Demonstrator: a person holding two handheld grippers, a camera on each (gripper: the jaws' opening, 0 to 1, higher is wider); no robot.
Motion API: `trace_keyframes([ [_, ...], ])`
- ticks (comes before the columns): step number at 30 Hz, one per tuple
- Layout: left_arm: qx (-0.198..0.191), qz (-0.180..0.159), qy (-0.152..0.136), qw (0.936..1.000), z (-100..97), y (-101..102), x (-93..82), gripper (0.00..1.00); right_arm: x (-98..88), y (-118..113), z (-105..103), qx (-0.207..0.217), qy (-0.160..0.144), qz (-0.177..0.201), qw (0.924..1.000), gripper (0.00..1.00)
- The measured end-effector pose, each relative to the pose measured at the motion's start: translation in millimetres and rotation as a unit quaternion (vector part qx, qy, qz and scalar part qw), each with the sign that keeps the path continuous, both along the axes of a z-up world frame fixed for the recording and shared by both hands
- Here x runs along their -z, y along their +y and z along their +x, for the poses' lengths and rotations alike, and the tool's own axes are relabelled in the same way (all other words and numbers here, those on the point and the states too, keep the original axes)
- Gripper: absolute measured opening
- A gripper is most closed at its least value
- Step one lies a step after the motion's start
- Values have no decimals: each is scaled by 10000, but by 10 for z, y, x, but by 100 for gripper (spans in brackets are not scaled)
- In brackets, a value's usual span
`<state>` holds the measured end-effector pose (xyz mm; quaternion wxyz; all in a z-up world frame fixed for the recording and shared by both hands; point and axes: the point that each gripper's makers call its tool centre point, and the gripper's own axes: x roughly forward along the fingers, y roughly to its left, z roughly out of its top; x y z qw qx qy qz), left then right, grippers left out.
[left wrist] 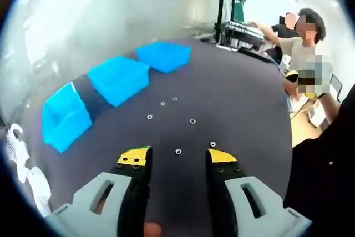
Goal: Sort the screws, nuts, and washers into the corresponding bins
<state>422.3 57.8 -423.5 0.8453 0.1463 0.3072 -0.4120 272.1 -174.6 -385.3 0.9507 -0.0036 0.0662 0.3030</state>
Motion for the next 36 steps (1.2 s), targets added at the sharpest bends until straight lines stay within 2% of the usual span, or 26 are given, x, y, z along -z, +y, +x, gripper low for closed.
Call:
trace_keyframes([
  [4,2,98,176,9998,18,-35,91,37,8,-25,-9,27,11,9,10000,39],
  [10,-46,229,295,9993,53,-37,184,33,17,-56,1,71,20,41,10000,39],
  [20,-121,300,313,9990,151,17,312,27,23,-36,16,45,27,53,10000,39],
  [28,-201,163,401,9989,181,17,329,19,2,-18,24,43,15,37,10000,39],
  [31,-181,274,353,9988,179,28,364,17,-10,-12,27,32,3,17,10000,39],
  [36,-138,160,314,9993,148,6,364,11,-31,-6,29,21,-16,16,10000,39],
])
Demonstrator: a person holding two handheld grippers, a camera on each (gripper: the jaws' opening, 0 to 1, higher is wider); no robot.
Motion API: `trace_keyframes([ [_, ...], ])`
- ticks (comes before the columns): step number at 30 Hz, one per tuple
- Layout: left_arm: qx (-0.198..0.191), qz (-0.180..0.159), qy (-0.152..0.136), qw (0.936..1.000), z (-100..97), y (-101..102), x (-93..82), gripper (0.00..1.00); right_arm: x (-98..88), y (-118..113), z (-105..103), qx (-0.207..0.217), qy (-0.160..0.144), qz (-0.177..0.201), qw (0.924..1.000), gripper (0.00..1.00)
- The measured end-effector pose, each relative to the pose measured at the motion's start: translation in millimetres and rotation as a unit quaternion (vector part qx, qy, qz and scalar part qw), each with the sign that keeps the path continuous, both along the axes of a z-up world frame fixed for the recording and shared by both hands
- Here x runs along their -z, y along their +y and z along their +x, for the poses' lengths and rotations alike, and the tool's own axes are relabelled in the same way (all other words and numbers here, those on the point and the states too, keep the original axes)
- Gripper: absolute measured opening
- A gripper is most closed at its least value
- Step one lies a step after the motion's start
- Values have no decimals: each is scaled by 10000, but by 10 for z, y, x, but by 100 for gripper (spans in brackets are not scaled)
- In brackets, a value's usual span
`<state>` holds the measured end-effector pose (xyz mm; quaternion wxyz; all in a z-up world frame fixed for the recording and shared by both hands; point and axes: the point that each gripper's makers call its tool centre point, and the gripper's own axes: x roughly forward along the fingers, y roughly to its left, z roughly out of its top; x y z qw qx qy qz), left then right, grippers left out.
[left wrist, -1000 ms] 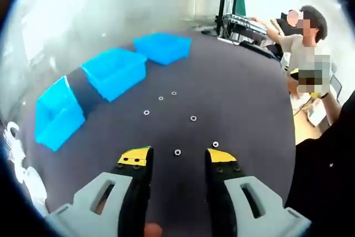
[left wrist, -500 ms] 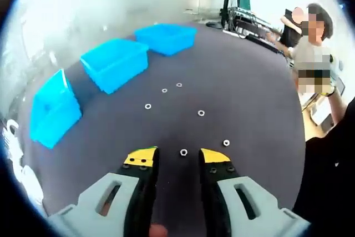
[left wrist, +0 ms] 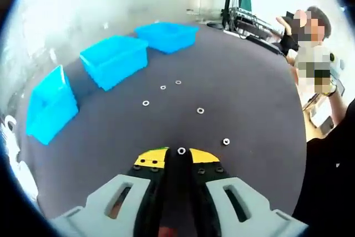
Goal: Sort the screws, nuts, and washers into the corresponding bins
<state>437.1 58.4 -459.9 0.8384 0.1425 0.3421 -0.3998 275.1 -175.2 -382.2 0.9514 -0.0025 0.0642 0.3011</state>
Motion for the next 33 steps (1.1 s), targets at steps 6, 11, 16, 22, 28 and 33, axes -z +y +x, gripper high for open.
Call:
trace_keyframes([
  [6,-30,-63,-63,10000,33,-10,-3,8,1,36,-6,-47,-3,-23,10000,39],
  [11,-30,-96,-88,9999,24,-16,-3,6,-17,33,-23,-40,-21,-23,10000,39],
  [16,-35,-156,-82,9998,-23,-18,-10,6,-36,25,-34,-25,-40,-23,10000,39],
  [22,-78,-464,-188,9987,-77,-41,-107,6,-49,48,-42,-45,-60,-40,10000,39],
  [28,-286,-932,-379,9945,-141,23,-301,6,-84,47,-29,-6,-111,-20,9999,39],
  [33,-482,-1245,-728,9884,-179,75,-492,6,-109,50,-19,23,-142,0,9999,39],
])
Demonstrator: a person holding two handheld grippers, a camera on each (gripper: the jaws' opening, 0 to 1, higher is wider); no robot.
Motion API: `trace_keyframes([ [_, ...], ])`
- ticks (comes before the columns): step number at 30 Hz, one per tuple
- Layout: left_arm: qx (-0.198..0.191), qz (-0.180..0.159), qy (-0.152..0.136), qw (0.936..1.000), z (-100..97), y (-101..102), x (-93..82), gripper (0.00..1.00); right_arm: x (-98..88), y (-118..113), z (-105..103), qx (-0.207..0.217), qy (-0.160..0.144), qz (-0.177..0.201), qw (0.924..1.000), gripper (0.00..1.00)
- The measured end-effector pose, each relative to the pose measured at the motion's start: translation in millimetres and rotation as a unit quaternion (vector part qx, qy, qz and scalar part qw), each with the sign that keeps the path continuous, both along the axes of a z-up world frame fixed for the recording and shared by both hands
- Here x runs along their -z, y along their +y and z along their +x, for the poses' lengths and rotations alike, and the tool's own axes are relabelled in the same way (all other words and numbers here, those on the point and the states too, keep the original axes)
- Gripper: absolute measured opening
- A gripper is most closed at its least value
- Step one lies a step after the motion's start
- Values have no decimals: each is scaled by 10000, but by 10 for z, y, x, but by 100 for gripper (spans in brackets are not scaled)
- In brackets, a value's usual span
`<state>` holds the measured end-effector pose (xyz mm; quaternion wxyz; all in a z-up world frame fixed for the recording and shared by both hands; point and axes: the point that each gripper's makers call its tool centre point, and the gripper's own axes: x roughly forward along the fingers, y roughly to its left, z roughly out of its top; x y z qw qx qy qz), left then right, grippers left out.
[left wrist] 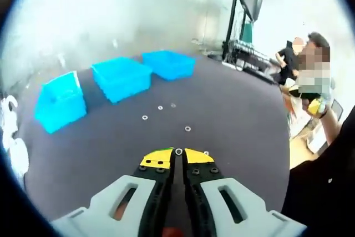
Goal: Sort the screws, nuts, and washers into the corresponding bins
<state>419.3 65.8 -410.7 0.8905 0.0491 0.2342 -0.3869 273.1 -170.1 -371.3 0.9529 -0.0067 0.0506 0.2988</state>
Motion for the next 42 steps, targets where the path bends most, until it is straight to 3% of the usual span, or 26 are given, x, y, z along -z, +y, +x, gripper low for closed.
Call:
trace_keyframes([
  [3,-193,-244,-471,9984,-6,23,-195,6,-11,16,-2,-6,-16,7,10000,39],
  [5,-80,-296,-748,9967,-67,-9,-287,6,-8,30,0,-10,-16,-9,10000,39],
  [14,-459,-873,-1420,9849,-149,-16,-669,6,-62,80,-23,-54,-69,20,10000,39],
  [20,-644,-991,-1624,9796,-156,73,-725,6,-90,71,-43,-62,-91,-9,9999,39],
  [26,-1028,-649,-1828,9756,112,299,-686,6,-92,77,-62,-85,-96,-19,9999,39],
  [30,-1218,-728,-1821,9730,260,390,-747,6,-99,73,-61,-78,-106,2,9999,39],
  [34,-1511,-611,-2023,9657,525,585,-881,6,-101,66,-56,-61,-111,20,9999,39],
  [39,-1666,-601,-2072,9621,850,719,-981,6,-95,62,-59,-40,-101,36,9999,39],
  [42,-1727,-795,-1981,9616,1059,787,-1013,6,-86,61,-68,-39,-84,46,9999,39],
])
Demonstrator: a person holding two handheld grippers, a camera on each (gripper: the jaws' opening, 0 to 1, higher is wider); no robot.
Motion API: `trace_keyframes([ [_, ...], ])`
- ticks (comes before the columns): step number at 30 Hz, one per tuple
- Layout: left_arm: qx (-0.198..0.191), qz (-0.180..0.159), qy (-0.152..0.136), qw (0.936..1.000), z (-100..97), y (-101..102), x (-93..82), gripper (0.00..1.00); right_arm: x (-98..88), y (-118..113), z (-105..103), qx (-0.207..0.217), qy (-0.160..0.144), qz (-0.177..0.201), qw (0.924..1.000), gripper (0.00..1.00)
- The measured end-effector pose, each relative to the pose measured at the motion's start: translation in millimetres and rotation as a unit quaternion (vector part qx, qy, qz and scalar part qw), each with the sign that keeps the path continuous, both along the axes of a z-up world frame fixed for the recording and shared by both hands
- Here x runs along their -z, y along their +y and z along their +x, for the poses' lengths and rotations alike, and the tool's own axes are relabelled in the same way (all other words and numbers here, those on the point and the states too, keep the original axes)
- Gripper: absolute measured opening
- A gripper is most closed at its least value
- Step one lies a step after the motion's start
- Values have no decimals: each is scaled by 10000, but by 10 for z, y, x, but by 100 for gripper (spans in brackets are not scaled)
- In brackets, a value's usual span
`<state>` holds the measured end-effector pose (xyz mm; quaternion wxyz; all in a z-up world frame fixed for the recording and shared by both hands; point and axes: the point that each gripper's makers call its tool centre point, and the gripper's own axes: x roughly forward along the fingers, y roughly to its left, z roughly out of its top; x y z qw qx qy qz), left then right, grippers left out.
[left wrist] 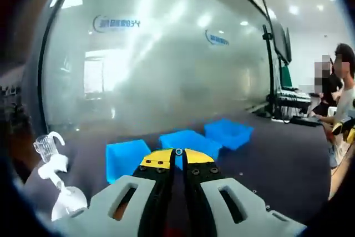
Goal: Sort the screws, nuts, and washers into the corresponding bins
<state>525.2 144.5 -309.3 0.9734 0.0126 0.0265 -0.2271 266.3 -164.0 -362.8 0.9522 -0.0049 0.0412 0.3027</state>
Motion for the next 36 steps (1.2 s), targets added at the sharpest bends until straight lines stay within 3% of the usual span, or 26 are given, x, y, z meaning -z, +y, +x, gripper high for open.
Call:
trace_keyframes([
  [5,-363,-394,88,9985,303,176,-86,6,47,-9,-12,15,57,-21,10000,39],
  [12,-620,-212,64,9978,736,362,-97,6,36,-20,-20,37,58,-4,10000,39],
  [21,-844,-193,223,9960,1095,550,-8,6,27,-60,-26,100,60,18,9999,39],
  [24,-862,-183,195,9959,1113,560,3,6,20,-56,-27,97,60,8,9999,39],
  [25,-884,-336,291,9951,1128,553,27,6,21,-55,-27,97,61,-4,9999,39],
  [36,-951,-275,363,9944,1072,414,100,6,32,-9,-28,68,94,-6,9999,39],
])
